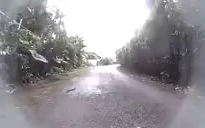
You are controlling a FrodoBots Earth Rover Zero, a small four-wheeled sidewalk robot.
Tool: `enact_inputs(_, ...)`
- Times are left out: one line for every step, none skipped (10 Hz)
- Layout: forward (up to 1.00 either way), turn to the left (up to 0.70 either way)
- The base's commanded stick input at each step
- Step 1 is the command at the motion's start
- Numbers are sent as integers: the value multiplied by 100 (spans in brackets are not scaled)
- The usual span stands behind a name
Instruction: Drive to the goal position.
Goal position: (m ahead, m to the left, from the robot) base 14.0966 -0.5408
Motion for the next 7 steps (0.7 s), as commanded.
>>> enact_inputs(70,0)
enact_inputs(70,0)
enact_inputs(70,0)
enact_inputs(70,0)
enact_inputs(70,0)
enact_inputs(70,0)
enact_inputs(70,0)
